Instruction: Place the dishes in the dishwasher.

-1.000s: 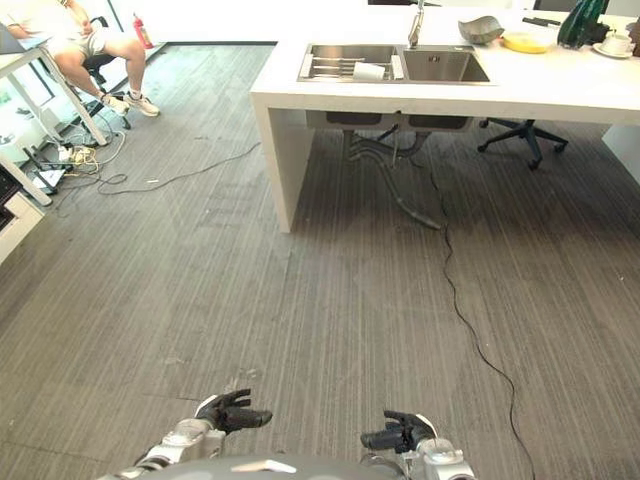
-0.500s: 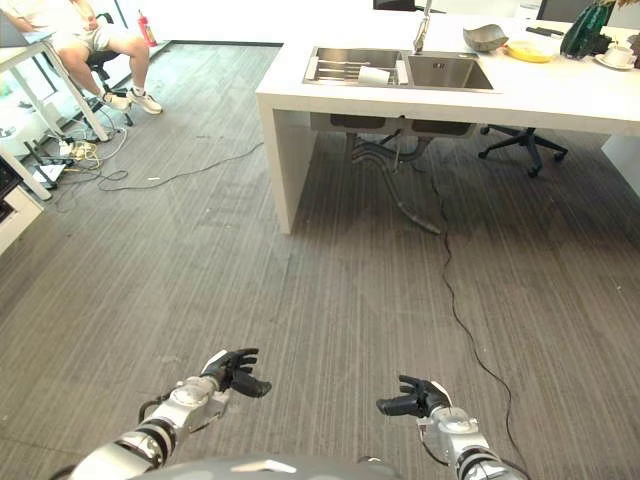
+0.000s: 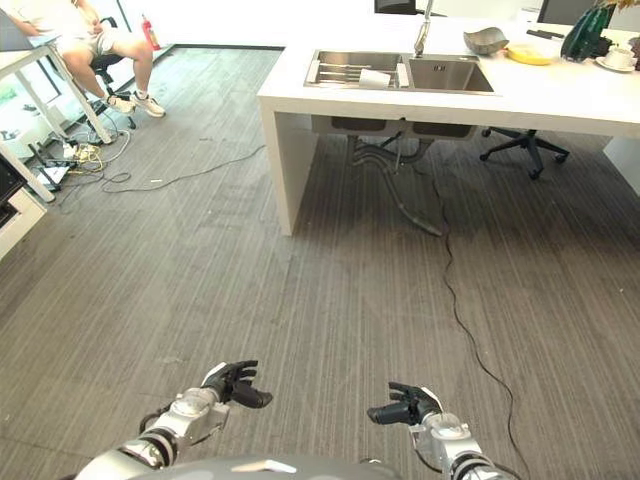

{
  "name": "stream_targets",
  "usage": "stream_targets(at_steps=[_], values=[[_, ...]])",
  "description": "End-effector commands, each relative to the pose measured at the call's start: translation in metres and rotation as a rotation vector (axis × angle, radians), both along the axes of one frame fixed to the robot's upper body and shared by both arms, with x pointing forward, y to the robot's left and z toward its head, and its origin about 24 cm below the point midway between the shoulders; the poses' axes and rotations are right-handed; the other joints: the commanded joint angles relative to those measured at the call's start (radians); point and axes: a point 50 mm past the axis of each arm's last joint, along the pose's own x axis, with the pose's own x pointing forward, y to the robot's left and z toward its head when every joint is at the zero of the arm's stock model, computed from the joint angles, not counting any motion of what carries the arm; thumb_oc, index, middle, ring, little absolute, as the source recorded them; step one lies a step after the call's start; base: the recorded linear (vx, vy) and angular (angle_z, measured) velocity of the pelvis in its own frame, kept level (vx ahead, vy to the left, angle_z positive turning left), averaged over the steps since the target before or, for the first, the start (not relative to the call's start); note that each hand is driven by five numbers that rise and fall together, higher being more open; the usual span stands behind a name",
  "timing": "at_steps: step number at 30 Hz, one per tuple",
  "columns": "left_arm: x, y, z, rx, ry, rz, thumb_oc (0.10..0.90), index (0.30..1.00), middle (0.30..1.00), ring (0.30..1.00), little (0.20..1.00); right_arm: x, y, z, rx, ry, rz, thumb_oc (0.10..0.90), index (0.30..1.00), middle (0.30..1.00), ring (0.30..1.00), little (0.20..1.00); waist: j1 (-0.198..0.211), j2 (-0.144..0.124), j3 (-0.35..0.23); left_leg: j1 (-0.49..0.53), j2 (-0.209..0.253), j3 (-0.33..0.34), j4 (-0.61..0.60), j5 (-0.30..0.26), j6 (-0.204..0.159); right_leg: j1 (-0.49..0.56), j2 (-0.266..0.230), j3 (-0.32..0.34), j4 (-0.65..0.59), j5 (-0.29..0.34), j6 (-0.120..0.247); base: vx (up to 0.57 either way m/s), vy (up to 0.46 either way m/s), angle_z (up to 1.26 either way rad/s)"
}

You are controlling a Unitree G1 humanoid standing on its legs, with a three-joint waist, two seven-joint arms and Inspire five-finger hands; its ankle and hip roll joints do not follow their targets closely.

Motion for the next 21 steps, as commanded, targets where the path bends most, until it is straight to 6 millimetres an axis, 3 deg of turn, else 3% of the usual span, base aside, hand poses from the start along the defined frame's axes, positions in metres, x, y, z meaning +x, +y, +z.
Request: stream_targets(at_steps=[1,8,12,16,21], values=[[0.026,-0.015,0.01,-0.047,-0.085,-0.005,0.8,0.9,0.9,0.9,0.9,0.015,-0.004,0.005,0.02,-0.056,-0.073,0.8,0.9,0.9,0.9,0.9,0.024,0.004,-0.008,0.028,0.064,0.053,-0.067,0.093,-0.102,0.009,-0.028,-0.005,-0.013,-0.037,0.04,0.0,0.0,0.0],[0.012,-0.015,0.002,-0.04,-0.032,-0.008,0.8,0.9,0.9,0.9,0.9,-0.008,0.002,-0.006,0.023,0.029,-0.068,0.8,0.9,0.9,0.9,0.9,0.017,0.002,-0.011,0.027,0.066,0.056,-0.068,0.093,-0.102,0.005,-0.028,-0.007,-0.016,-0.036,0.039,0.0,0.0,0.0],[0.002,-0.017,-0.003,-0.048,0.018,-0.022,0.8,0.9,0.9,0.9,0.9,-0.014,0.004,-0.008,0.026,0.055,-0.066,0.8,0.9,0.9,0.9,0.9,0.01,0.003,-0.011,0.026,0.066,0.058,-0.068,0.094,-0.101,0.002,-0.028,-0.005,-0.015,-0.036,0.038,0.0,0.0,0.0],[-0.02,-0.023,-0.014,-0.047,0.12,-0.088,0.8,0.9,0.9,0.9,0.9,-0.018,0.007,-0.011,0.024,0.091,-0.03,0.8,0.9,0.9,0.9,0.9,0.0,0.003,-0.012,0.023,0.068,0.066,-0.069,0.094,-0.101,-0.004,-0.028,0.0,-0.016,-0.032,0.037,0.0,0.007,-0.05],[-0.025,-0.025,-0.016,-0.044,0.142,-0.092,0.8,0.9,0.9,0.9,0.9,-0.025,0.012,-0.015,0.012,0.133,0.014,0.8,0.9,0.9,0.9,0.9,0.005,0.0,-0.005,0.015,0.071,0.065,-0.069,0.098,-0.102,-0.012,-0.029,-0.002,-0.015,-0.031,0.035,-0.01,0.002,-0.04]])
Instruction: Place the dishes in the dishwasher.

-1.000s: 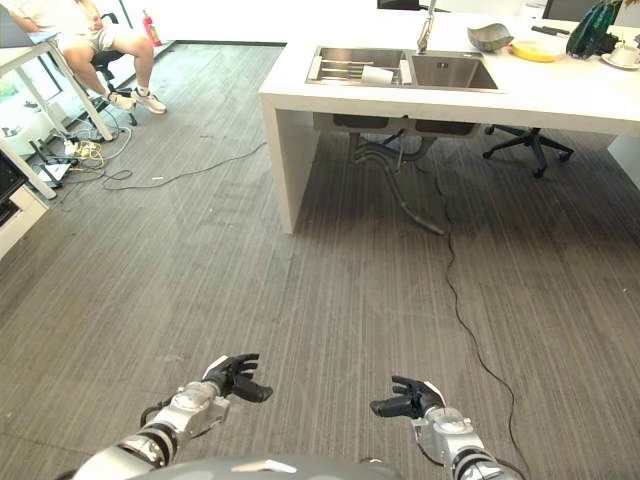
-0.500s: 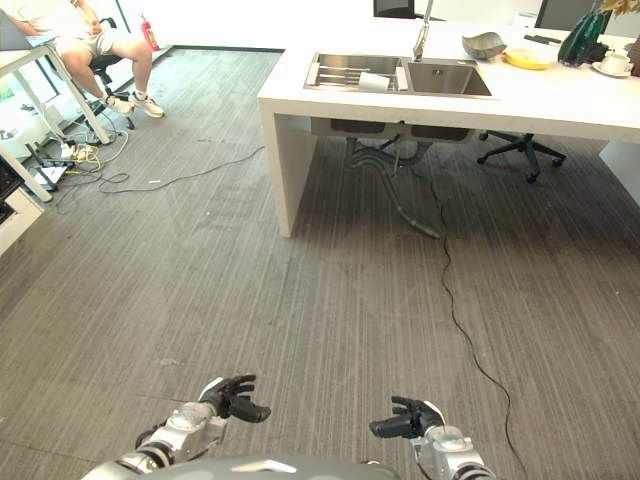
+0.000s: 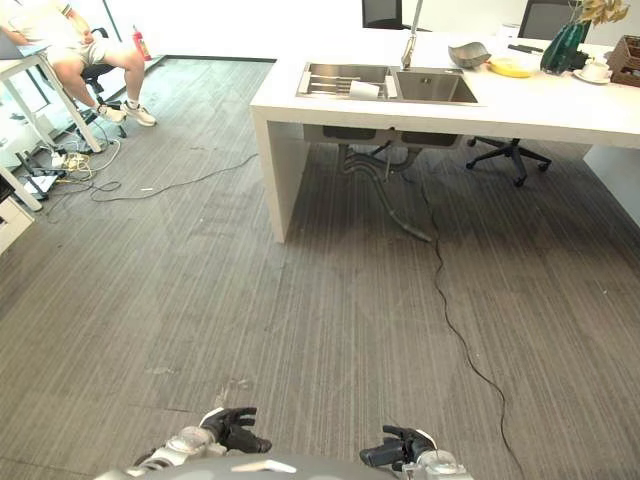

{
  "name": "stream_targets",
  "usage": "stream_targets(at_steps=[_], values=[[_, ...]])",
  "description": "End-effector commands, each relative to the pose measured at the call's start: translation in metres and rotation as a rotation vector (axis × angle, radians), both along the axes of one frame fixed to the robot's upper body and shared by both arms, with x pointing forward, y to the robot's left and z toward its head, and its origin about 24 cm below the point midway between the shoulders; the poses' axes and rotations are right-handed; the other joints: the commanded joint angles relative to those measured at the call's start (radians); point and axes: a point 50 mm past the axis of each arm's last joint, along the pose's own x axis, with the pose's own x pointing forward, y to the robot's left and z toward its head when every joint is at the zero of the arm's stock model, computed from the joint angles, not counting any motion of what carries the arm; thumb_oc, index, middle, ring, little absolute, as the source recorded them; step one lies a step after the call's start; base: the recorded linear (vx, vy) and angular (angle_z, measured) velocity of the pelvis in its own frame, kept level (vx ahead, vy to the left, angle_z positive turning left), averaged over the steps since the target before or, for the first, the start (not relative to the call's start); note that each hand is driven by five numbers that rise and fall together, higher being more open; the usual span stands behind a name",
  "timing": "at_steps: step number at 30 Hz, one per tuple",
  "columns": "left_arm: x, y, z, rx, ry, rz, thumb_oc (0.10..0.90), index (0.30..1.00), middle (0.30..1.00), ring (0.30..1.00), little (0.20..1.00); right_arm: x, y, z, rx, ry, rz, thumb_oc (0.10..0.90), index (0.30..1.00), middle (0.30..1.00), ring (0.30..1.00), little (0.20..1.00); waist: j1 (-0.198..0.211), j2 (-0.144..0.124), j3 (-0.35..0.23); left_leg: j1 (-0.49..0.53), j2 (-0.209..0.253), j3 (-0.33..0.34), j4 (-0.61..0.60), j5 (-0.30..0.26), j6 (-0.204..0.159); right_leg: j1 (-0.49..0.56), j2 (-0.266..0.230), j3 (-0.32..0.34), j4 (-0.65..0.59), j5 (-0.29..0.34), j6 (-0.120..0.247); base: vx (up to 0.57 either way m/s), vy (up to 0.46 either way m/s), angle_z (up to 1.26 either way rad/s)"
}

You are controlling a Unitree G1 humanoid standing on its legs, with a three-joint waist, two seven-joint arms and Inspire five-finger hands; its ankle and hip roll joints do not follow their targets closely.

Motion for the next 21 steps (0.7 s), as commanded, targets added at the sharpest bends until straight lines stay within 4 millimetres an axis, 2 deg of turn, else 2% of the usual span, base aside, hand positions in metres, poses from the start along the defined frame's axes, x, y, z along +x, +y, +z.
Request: stream_targets(at_steps=[1,9,12,13,17,18,19,20,21], values=[[0.029,-0.02,0.007,-0.026,-0.063,-0.088,0.8,0.9,0.9,0.9,0.9,0.02,-0.004,0.004,-0.037,-0.017,0.064,0.8,0.9,0.9,0.9,0.9,0.012,0.015,0.026,0.023,0.07,0.044,-0.07,0.099,-0.101,0.008,-0.026,-0.02,-0.023,-0.03,0.036,-0.02,-0.004,0.03],[0.026,-0.015,0.006,-0.035,-0.062,-0.032,0.8,0.9,0.9,0.9,0.9,0.01,0.002,0.0,-0.017,0.014,0.066,0.8,0.9,0.9,0.9,0.9,0.011,0.011,0.034,0.02,0.07,0.044,-0.07,0.098,-0.1,0.006,-0.027,-0.026,-0.021,-0.031,0.034,0.0,0.0,0.0],[0.028,-0.011,0.007,-0.047,-0.08,0.046,0.8,0.9,0.9,0.9,0.9,0.012,0.002,0.001,-0.015,0.001,0.051,0.8,0.9,0.9,0.9,0.9,0.011,0.011,0.034,0.022,0.068,0.045,-0.07,0.096,-0.099,0.007,-0.028,-0.028,-0.019,-0.031,0.035,0.0,0.024,0.0],[0.039,-0.01,0.012,-0.066,-0.132,0.088,0.8,0.9,0.9,0.9,0.9,0.021,-0.001,0.004,-0.018,-0.037,0.016,0.8,0.9,0.9,0.9,0.9,0.009,0.012,0.032,0.025,0.061,0.043,-0.07,0.092,-0.094,0.008,-0.034,-0.027,-0.016,-0.028,0.039,0.01,0.093,0.0],[0.052,-0.012,0.019,-0.071,-0.191,0.088,0.8,0.9,0.9,0.9,0.9,0.032,-0.005,0.008,-0.02,-0.08,-0.014,0.8,0.9,0.9,0.9,0.9,0.007,0.009,0.029,0.028,0.049,0.038,-0.07,0.085,-0.086,0.004,-0.048,-0.022,-0.007,-0.021,0.05,0.03,0.095,-0.01],[0.062,-0.012,0.024,-0.069,-0.23,0.081,0.8,0.9,0.9,0.9,0.9,0.038,-0.006,0.01,-0.025,-0.098,-0.016,0.8,0.9,0.9,0.9,0.9,0.009,0.007,0.028,0.028,0.037,0.035,-0.072,0.075,-0.075,-0.009,-0.067,-0.02,0.016,-0.019,0.061,0.03,0.114,-0.02],[0.062,-0.012,0.024,-0.069,-0.23,0.081,0.8,0.9,0.9,0.9,0.9,0.038,-0.006,0.01,-0.025,-0.098,-0.016,0.8,0.9,0.9,0.9,0.9,0.009,0.007,0.028,0.027,0.037,0.035,-0.072,0.075,-0.075,-0.01,-0.068,-0.02,0.017,-0.019,0.061,0.05,0.211,-0.02],[0.07,-0.014,0.027,-0.07,-0.254,0.072,0.8,0.9,0.9,0.9,0.9,0.048,-0.006,0.014,-0.022,-0.128,-0.018,0.8,0.9,0.9,0.9,0.9,0.011,0.009,0.029,0.033,0.02,0.03,-0.074,0.063,-0.06,-0.024,-0.097,-0.022,0.078,-0.028,0.069,0.03,0.13,-0.02],[0.07,-0.014,0.027,-0.07,-0.254,0.072,0.8,0.9,0.9,0.9,0.9,0.048,-0.006,0.014,-0.022,-0.128,-0.018,0.8,0.9,0.9,0.9,0.9,0.011,0.008,0.03,0.033,0.018,0.03,-0.074,0.062,-0.058,-0.027,-0.101,-0.021,0.085,-0.031,0.071,0.08,0.346,-0.04]])
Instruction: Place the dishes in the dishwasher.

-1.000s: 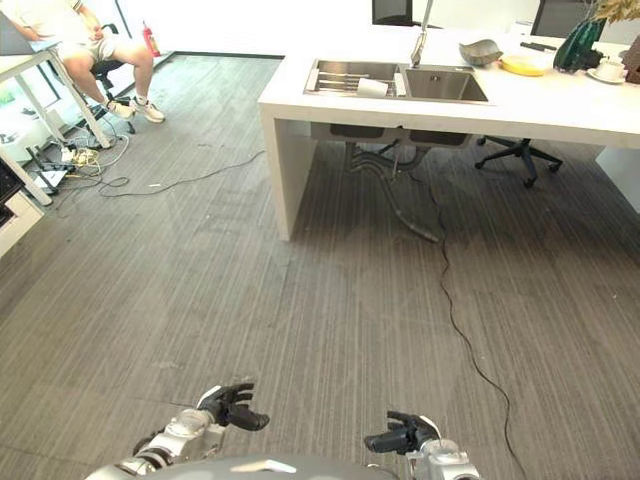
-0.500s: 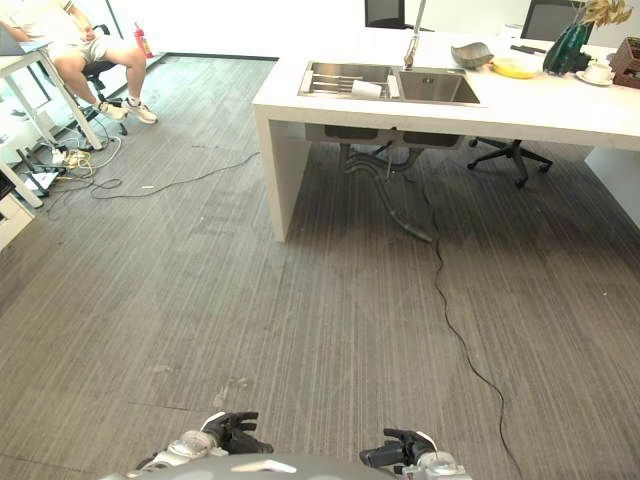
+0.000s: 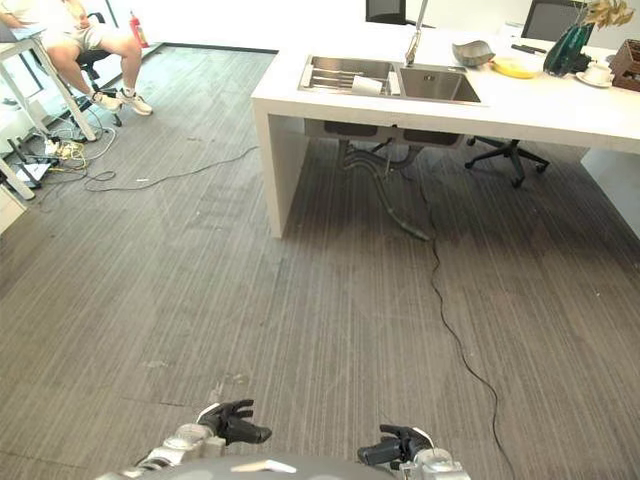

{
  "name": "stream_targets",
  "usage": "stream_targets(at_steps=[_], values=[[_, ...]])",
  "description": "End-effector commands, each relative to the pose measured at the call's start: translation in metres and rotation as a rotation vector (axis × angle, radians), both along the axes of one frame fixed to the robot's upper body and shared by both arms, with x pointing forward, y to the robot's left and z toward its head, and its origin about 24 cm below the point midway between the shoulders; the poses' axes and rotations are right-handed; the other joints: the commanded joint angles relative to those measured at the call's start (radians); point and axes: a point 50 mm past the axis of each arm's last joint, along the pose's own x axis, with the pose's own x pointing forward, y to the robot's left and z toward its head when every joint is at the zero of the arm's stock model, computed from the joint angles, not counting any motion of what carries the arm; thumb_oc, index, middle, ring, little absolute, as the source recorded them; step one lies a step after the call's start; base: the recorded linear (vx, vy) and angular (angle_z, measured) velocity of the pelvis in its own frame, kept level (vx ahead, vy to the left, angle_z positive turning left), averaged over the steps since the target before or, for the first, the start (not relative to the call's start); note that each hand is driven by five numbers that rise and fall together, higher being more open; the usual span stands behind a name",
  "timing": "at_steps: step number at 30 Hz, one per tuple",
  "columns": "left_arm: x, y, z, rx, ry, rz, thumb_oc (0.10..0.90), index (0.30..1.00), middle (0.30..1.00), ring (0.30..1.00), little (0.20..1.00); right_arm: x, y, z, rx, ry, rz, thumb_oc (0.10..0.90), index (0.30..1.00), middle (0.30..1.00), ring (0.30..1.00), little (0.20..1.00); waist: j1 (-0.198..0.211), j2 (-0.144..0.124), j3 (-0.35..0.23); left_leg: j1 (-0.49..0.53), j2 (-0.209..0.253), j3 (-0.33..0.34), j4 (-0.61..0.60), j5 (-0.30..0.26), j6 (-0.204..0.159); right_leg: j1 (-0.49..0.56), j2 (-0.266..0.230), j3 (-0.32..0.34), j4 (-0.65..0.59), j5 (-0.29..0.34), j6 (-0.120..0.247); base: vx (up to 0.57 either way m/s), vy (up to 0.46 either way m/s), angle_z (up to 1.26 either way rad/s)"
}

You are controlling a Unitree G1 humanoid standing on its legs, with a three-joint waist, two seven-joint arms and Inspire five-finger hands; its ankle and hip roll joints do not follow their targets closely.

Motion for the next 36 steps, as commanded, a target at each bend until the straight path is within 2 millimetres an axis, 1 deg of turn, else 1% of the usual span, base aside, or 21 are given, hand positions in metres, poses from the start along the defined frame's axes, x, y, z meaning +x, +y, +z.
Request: stream_targets(at_steps=[1,2,4,5,9,11,13,15,18,21,22,23,24,25,26,27,28,29,33,35,36], values=[[0.055,-0.023,0.022,-0.032,-0.179,-0.071,0.8,0.9,0.9,0.9,0.9,0.048,-0.009,0.016,-0.004,-0.14,-0.058,0.8,0.9,0.9,0.9,0.9,0.011,0.038,0.029,0.045,-0.002,0.021,-0.057,0.035,-0.027,-0.057,-0.169,-0.021,0.248,-0.052,0.082,0.05,0.226,-0.03],[0.055,-0.023,0.022,-0.032,-0.179,-0.071,0.8,0.9,0.9,0.9,0.9,0.048,-0.009,0.016,-0.004,-0.141,-0.058,0.8,0.9,0.9,0.9,0.9,0.011,0.037,0.029,0.044,-0.004,0.021,-0.057,0.034,-0.026,-0.06,-0.172,-0.019,0.254,-0.055,0.083,0.11,0.397,-0.03],[0.062,-0.026,0.024,-0.028,-0.188,-0.093,0.8,0.9,0.9,0.9,0.9,0.055,-0.003,0.018,0.025,-0.157,-0.071,0.8,0.9,0.9,0.9,0.9,-0.001,0.037,0.063,0.081,-0.045,0.002,-0.057,-0.016,0.015,-0.161,-0.27,0.023,0.519,-0.016,0.109,0.1,0.236,0.08],[0.063,-0.025,0.025,-0.023,-0.188,-0.091,0.8,0.9,0.9,0.9,0.9,0.056,-0.001,0.018,0.035,-0.158,-0.077,0.8,0.9,0.9,0.9,0.9,-0.003,0.036,0.07,0.087,-0.047,0.001,-0.057,-0.021,0.014,-0.179,-0.267,0.028,0.533,-0.019,0.104,0.11,0.023,0.13],[0.07,-0.029,0.029,-0.038,-0.216,-0.086,0.8,0.9,0.9,0.9,0.9,0.063,0.001,0.021,0.047,-0.19,-0.094,0.8,0.9,0.9,0.9,0.9,-0.003,0.029,0.076,0.097,-0.052,-0.005,-0.057,-0.02,-0.004,-0.217,-0.197,-0.002,0.34,-0.02,0.084,0.12,-0.106,0.03],[0.074,-0.032,0.031,-0.046,-0.232,-0.106,0.8,0.9,0.9,0.9,0.9,0.064,0.0,0.022,0.046,-0.199,-0.096,0.8,0.9,0.9,0.9,0.9,-0.007,0.025,0.074,0.099,-0.053,-0.012,-0.057,-0.019,-0.014,-0.223,-0.169,-0.025,0.212,0.024,0.089,0.15,-0.16,0.02],[0.091,-0.033,0.044,-0.045,-0.304,-0.111,0.8,0.9,0.9,0.9,0.9,0.053,-0.003,0.018,0.048,-0.172,-0.138,0.8,0.9,0.9,0.9,0.9,-0.025,0.004,0.076,0.125,-0.076,-0.032,-0.057,-0.046,-0.034,-0.28,-0.166,-0.023,-0.013,0.113,0.13,0.3,-0.224,0.26],[0.091,-0.033,0.043,-0.045,-0.303,-0.111,0.8,0.9,0.9,0.9,0.9,0.053,-0.003,0.018,0.049,-0.171,-0.138,0.8,0.9,0.9,0.9,0.9,-0.026,0.004,0.075,0.125,-0.076,-0.033,-0.057,-0.046,-0.034,-0.278,-0.165,-0.025,-0.018,0.117,0.131,0.22,-0.107,0.71],[0.087,-0.041,0.042,-0.094,-0.298,-0.113,0.8,0.9,0.9,0.9,0.9,0.027,-0.008,0.009,0.05,-0.095,-0.181,0.8,0.9,0.9,0.9,0.9,-0.02,0.01,0.043,0.184,-0.121,-0.058,-0.049,-0.11,-0.016,-0.239,-0.184,-0.089,-0.039,0.146,0.131,0.45,-0.2,0.37],[0.082,-0.044,0.038,-0.108,-0.278,-0.1,0.8,0.9,0.9,0.9,0.9,0.017,-0.017,0.008,0.03,-0.071,-0.194,0.8,0.9,0.9,0.9,0.9,-0.03,0.027,0.045,0.184,-0.118,-0.089,0.088,-0.188,-0.012,-0.228,-0.164,-0.071,-0.006,0.121,0.109,0.52,-0.347,0.24],[0.078,-0.045,0.035,-0.117,-0.259,-0.08,0.8,0.9,0.9,0.9,0.9,0.013,-0.025,0.008,0.0,-0.053,-0.192,0.8,0.9,0.9,0.9,0.9,-0.027,0.035,0.05,0.137,-0.081,-0.093,0.243,-0.174,-0.054,-0.196,-0.145,-0.056,-0.01,0.099,0.09,0.26,-0.216,0.29],[0.078,-0.045,0.035,-0.118,-0.26,-0.08,0.8,0.9,0.9,0.9,0.9,0.013,-0.026,0.008,-0.001,-0.054,-0.191,0.8,0.9,0.9,0.9,0.9,-0.028,0.037,0.05,0.129,-0.072,-0.094,0.26,-0.18,-0.06,-0.195,-0.14,-0.058,-0.013,0.097,0.086,0.43,-0.358,0.28],[0.076,-0.046,0.034,-0.126,-0.253,-0.07,0.8,0.9,0.9,0.9,0.9,0.012,-0.029,0.008,-0.018,-0.047,-0.174,0.8,0.9,0.9,0.9,0.9,-0.021,0.036,0.054,0.098,-0.051,-0.099,0.369,-0.134,-0.105,-0.168,-0.129,-0.055,-0.016,0.083,0.074,0.37,-0.473,0.1],[0.076,-0.046,0.034,-0.134,-0.257,-0.061,0.8,0.9,0.9,0.9,0.9,0.006,-0.035,0.008,-0.047,-0.023,-0.137,0.8,0.9,0.9,0.9,0.9,-0.008,0.03,0.067,0.019,0.02,-0.12,0.588,0.003,-0.228,-0.109,-0.088,-0.061,-0.038,0.038,0.024,0.38,-0.457,-0.06],[0.076,-0.046,0.034,-0.134,-0.257,-0.061,0.8,0.9,0.9,0.9,0.9,0.006,-0.035,0.008,-0.047,-0.023,-0.137,0.8,0.9,0.9,0.9,0.9,-0.009,0.031,0.066,0.017,0.022,-0.121,0.591,0.001,-0.229,-0.109,-0.086,-0.062,-0.039,0.038,0.023,0.3,-0.53,-0.2],[0.087,-0.046,0.041,-0.126,-0.294,-0.048,0.8,0.9,0.9,0.9,0.9,0.011,-0.038,0.011,-0.068,-0.038,-0.114,0.8,0.9,0.9,0.9,0.9,0.007,-0.01,0.102,-0.094,0.065,-0.084,0.824,0.115,-0.268,-0.045,-0.092,-0.069,-0.062,0.011,-0.01,0.15,-0.347,-0.11],[0.092,-0.045,0.044,-0.132,-0.312,-0.035,0.8,0.9,0.9,0.9,0.9,0.013,-0.041,0.012,-0.084,-0.038,-0.102,0.8,0.9,0.9,0.9,0.9,0.008,-0.018,0.109,-0.125,0.113,-0.048,0.871,0.121,-0.268,-0.027,-0.075,-0.076,-0.073,-0.011,-0.032,0.15,-0.349,-0.17],[0.092,-0.045,0.045,-0.132,-0.313,-0.034,0.8,0.9,0.9,0.9,0.9,0.013,-0.041,0.012,-0.084,-0.039,-0.101,0.8,0.9,0.9,0.9,0.9,0.009,-0.014,0.11,-0.129,0.121,-0.048,0.88,0.118,-0.268,-0.028,-0.069,-0.074,-0.073,-0.013,-0.035,0.16,-0.225,-0.18],[0.097,-0.043,0.051,-0.179,-0.359,0.033,0.8,0.9,0.9,0.9,0.9,0.018,-0.04,0.014,-0.096,-0.047,-0.022,0.8,0.9,0.9,0.9,0.9,0.051,0.01,0.101,-0.178,0.091,-0.073,0.591,0.066,-0.233,0.007,-0.012,-0.043,-0.082,-0.066,-0.028,0.32,-0.118,-0.25],[0.1,-0.039,0.055,-0.179,-0.394,0.055,0.8,0.9,0.9,0.9,0.9,0.023,-0.036,0.015,-0.078,-0.082,-0.026,0.8,0.9,0.9,0.9,0.9,0.062,0.02,0.089,-0.186,0.098,-0.068,0.283,0.067,-0.178,0.02,-0.002,-0.015,-0.082,-0.081,0.003,0.45,0.031,-0.66],[0.106,-0.033,0.061,-0.171,-0.433,0.073,0.8,0.9,0.9,0.9,0.9,0.021,-0.033,0.014,-0.07,-0.084,-0.02,0.8,0.9,0.9,0.9,0.9,0.087,0.02,0.09,-0.215,0.115,-0.107,0.064,0.143,-0.166,0.046,0.013,0.014,-0.082,-0.104,0.014,0.42,0.006,-0.34]])
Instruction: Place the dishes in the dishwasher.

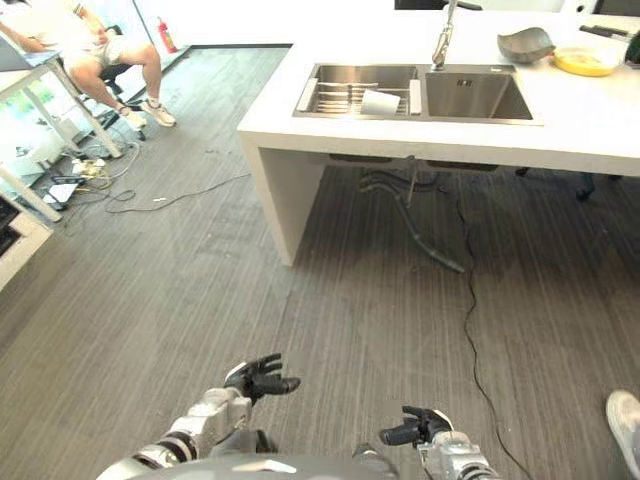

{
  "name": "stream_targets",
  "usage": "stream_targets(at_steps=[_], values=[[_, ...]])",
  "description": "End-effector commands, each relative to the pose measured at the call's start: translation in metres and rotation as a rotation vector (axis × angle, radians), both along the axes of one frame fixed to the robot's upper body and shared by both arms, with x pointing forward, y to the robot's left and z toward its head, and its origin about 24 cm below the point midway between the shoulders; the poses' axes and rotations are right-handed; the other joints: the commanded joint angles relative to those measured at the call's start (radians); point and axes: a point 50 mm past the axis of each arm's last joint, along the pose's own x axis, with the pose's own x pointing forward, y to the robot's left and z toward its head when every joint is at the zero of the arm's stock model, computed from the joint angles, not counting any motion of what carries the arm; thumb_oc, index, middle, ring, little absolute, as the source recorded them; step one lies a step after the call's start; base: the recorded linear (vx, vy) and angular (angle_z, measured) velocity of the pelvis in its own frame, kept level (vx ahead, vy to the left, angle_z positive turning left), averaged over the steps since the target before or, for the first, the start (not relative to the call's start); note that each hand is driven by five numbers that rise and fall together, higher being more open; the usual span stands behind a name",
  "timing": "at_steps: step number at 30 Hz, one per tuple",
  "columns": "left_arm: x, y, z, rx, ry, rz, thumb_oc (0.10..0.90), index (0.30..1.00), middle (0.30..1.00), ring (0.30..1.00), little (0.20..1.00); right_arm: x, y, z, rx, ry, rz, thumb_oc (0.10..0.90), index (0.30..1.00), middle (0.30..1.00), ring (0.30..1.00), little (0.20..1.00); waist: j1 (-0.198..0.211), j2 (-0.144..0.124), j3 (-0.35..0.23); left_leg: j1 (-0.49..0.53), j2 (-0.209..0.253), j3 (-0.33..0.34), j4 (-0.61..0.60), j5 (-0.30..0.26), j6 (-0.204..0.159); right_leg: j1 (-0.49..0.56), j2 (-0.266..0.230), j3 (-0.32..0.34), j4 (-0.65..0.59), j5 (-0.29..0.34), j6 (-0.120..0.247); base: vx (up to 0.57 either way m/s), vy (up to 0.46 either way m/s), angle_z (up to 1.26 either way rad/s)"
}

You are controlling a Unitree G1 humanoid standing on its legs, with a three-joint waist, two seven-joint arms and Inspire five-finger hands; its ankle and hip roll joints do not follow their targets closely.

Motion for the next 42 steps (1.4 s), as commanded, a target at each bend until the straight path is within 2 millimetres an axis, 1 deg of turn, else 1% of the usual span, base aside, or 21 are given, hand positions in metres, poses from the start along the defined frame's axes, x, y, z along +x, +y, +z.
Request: stream_targets(at_steps=[1,2,3,4,6,8,9,10,11,13,16,19,21,23,25,29,31,32,35,38,42], values=[[0.056,0.005,0.039,-0.007,-0.246,0.028,0.8,0.9,0.9,0.9,0.9,0.005,-0.004,0.003,0.001,-0.037,0.01,0.8,0.9,0.9,0.9,0.9,0.058,0.028,0.01,0.001,0.004,-0.036,-0.188,0.04,0.033,-0.02,0.022,-0.004,-0.01,-0.109,0.103,0.29,-0.005,-0.26],[0.056,0.005,0.039,-0.007,-0.246,0.028,0.8,0.9,0.9,0.9,0.9,0.005,-0.004,0.003,0.001,-0.037,0.01,0.8,0.9,0.9,0.9,0.9,0.058,0.028,0.01,0.001,0.004,-0.036,-0.188,0.04,0.033,-0.02,0.022,-0.004,-0.01,-0.109,0.103,0.41,-0.015,-0.24],[0.061,0.011,0.043,0.011,-0.259,0.034,0.8,0.9,0.9,0.9,0.9,-0.007,-0.007,-0.001,-0.008,0.0,-0.021,0.8,0.9,0.9,0.9,0.9,0.057,0.033,0.028,-0.046,0.081,-0.007,-0.284,0.081,0.025,0.028,0.023,0.013,0.006,-0.146,0.104,0.4,-0.015,-0.35],[0.061,0.011,0.043,0.011,-0.259,0.033,0.8,0.9,0.9,0.9,0.9,-0.006,-0.007,0.0,-0.008,-0.002,-0.021,0.8,0.9,0.9,0.9,0.9,0.059,0.033,0.03,-0.044,0.081,-0.006,-0.284,0.081,0.024,0.028,0.023,0.014,0.007,-0.147,0.103,0.6,0.008,-0.32],[0.056,0.017,0.039,0.019,-0.233,0.04,0.8,0.9,0.9,0.9,0.9,-0.019,-0.011,-0.003,-0.02,0.053,-0.016,0.8,0.9,0.9,0.9,0.9,0.068,0.077,-0.011,0.009,0.053,-0.002,-0.295,0.119,0.035,0.08,0.051,0.031,0.088,-0.203,0.11,0.68,0.083,-0.06],[0.055,0.019,0.038,0.032,-0.226,0.032,0.8,0.9,0.9,0.9,0.9,-0.023,-0.013,-0.004,-0.023,0.068,-0.028,0.8,0.9,0.9,0.9,0.9,0.075,0.079,-0.013,0.028,0.03,-0.003,-0.295,0.116,0.046,0.086,0.03,0.039,0.141,-0.236,0.111,0.58,0.114,-0.52],[0.052,0.023,0.034,0.051,-0.199,0.031,0.8,0.9,0.9,0.9,0.9,-0.035,-0.015,-0.007,-0.019,0.115,-0.049,0.8,0.9,0.9,0.9,0.9,0.08,0.079,-0.046,0.069,-0.009,0.029,-0.296,0.102,0.074,0.084,-0.052,0.009,0.285,-0.206,0.157,0.53,0.157,-0.68],[0.052,0.023,0.034,0.051,-0.199,0.03,0.8,0.9,0.9,0.9,0.9,-0.036,-0.015,-0.007,-0.018,0.116,-0.049,0.8,0.9,0.9,0.9,0.9,0.081,0.075,-0.046,0.07,-0.016,0.031,-0.296,0.098,0.078,0.079,-0.063,0.012,0.297,-0.21,0.163,0.52,0.199,-0.56],[0.05,0.025,0.033,0.057,-0.197,0.031,0.8,0.9,0.9,0.9,0.9,-0.041,-0.017,-0.007,-0.021,0.131,-0.056,0.8,0.9,0.9,0.9,0.9,0.082,0.072,-0.05,0.086,-0.047,0.033,-0.296,0.08,0.101,0.056,-0.125,0.008,0.397,-0.178,0.183,0.31,0.169,-0.28],[0.056,0.027,0.039,0.07,-0.231,0.026,0.8,0.9,0.9,0.9,0.9,-0.041,-0.026,-0.004,-0.04,0.121,-0.082,0.8,0.9,0.9,0.9,0.9,0.047,0.071,-0.037,0.138,-0.122,0.031,-0.296,0.013,0.174,-0.058,-0.274,0.062,0.739,-0.034,0.231,0.54,0.314,-0.08],[0.062,0.03,0.044,0.089,-0.254,0.017,0.8,0.9,0.9,0.9,0.9,-0.038,-0.031,-0.002,-0.052,0.112,-0.11,0.8,0.9,0.9,0.9,0.9,0.041,0.077,-0.028,0.175,-0.146,0.027,-0.296,-0.035,0.204,-0.158,-0.341,0.099,0.874,-0.023,0.238,0.28,0.092,0.2],[0.081,0.029,0.061,0.1,-0.345,0.02,0.8,0.9,0.9,0.9,0.9,-0.039,-0.04,0.001,-0.064,0.088,-0.201,0.8,0.9,0.9,0.9,0.9,0.028,0.092,-0.022,0.213,-0.133,0.022,-0.296,-0.064,0.185,-0.183,-0.342,0.04,0.674,-0.089,0.193,0.22,-0.162,0.28],[0.095,0.029,0.08,0.099,-0.444,0.002,0.8,0.9,0.9,0.9,0.9,-0.038,-0.045,0.003,-0.068,0.074,-0.226,0.8,0.9,0.9,0.9,0.9,0.036,0.078,-0.031,0.212,-0.124,0.022,-0.296,-0.055,0.15,-0.159,-0.275,-0.042,0.283,-0.031,0.21,0.23,-0.356,0.41],[0.096,0.028,0.085,0.089,-0.469,0.003,0.8,0.9,0.9,0.9,0.9,-0.04,-0.047,0.003,-0.072,0.08,-0.237,0.8,0.9,0.9,0.9,0.9,0.04,0.073,-0.037,0.215,-0.117,0.019,-0.296,-0.056,0.139,-0.156,-0.248,-0.064,0.147,0.036,0.223,0.12,-0.212,0.24],[0.1,0.034,0.1,0.064,-0.545,0.031,0.8,0.9,0.9,0.9,0.9,-0.051,-0.047,0.001,-0.059,0.114,-0.27,0.8,0.9,0.9,0.9,0.9,0.064,0.08,-0.037,0.243,-0.11,0.042,-0.296,-0.076,0.118,-0.206,-0.272,-0.124,0.006,0.122,0.267,0.21,-0.292,0.34],[0.102,0.033,0.112,0.015,-0.62,0.054,0.8,0.9,0.9,0.9,0.9,-0.064,-0.042,-0.003,-0.05,0.145,-0.282,0.8,0.9,0.9,0.9,0.9,0.072,0.096,-0.047,0.28,-0.123,0.024,-0.284,-0.098,0.129,-0.183,-0.293,-0.125,0.04,0.133,0.26,0.24,-0.217,-0.01],[0.103,0.032,0.126,-0.018,-0.69,0.066,0.8,0.9,0.9,0.9,0.9,-0.068,-0.043,-0.003,-0.055,0.14,-0.301,0.8,0.9,0.9,0.9,0.9,0.067,0.106,-0.058,0.301,-0.137,-0.013,-0.261,-0.138,0.138,-0.165,-0.314,-0.088,0.093,0.122,0.258,0.29,-0.293,0.21],[0.106,0.031,0.147,-0.069,-0.791,0.088,0.8,0.9,0.9,0.9,0.9,-0.073,-0.047,-0.002,-0.065,0.149,-0.315,0.8,0.9,0.9,0.9,0.9,0.075,0.127,-0.064,0.314,-0.125,-0.034,-0.227,-0.152,0.125,-0.139,-0.322,-0.094,0.095,0.122,0.253,0.13,-0.262,0.2],[0.107,0.038,0.169,-0.099,-0.886,0.115,0.8,0.9,0.9,0.9,0.9,-0.079,-0.048,-0.002,-0.063,0.161,-0.313,0.8,0.9,0.9,0.9,0.9,0.083,0.124,-0.065,0.301,-0.076,-0.072,-0.14,-0.159,0.096,-0.104,-0.269,-0.096,0.059,0.085,0.233,0.15,-0.542,0.22],[0.109,0.052,0.204,-0.128,-1.042,0.164,0.8,0.9,0.9,0.9,0.9,-0.082,-0.052,-0.001,-0.086,0.176,-0.285,0.8,0.9,0.9,0.9,0.9,0.104,0.113,-0.054,0.22,-0.004,-0.141,0.062,-0.097,0.032,-0.046,-0.179,-0.081,0.03,-0.001,0.178,0.12,-0.53,0.15],[0.112,0.054,0.247,-0.148,-1.219,0.135,0.8,0.9,0.9,0.9,0.9,-0.081,-0.051,-0.001,-0.104,0.188,-0.198,0.8,0.9,0.9,0.9,0.9,0.112,0.094,-0.038,0.147,0.098,-0.132,0.318,0.053,-0.045,0.031,-0.087,-0.068,0.027,-0.116,0.097,0.18,-0.554,-0.09]])
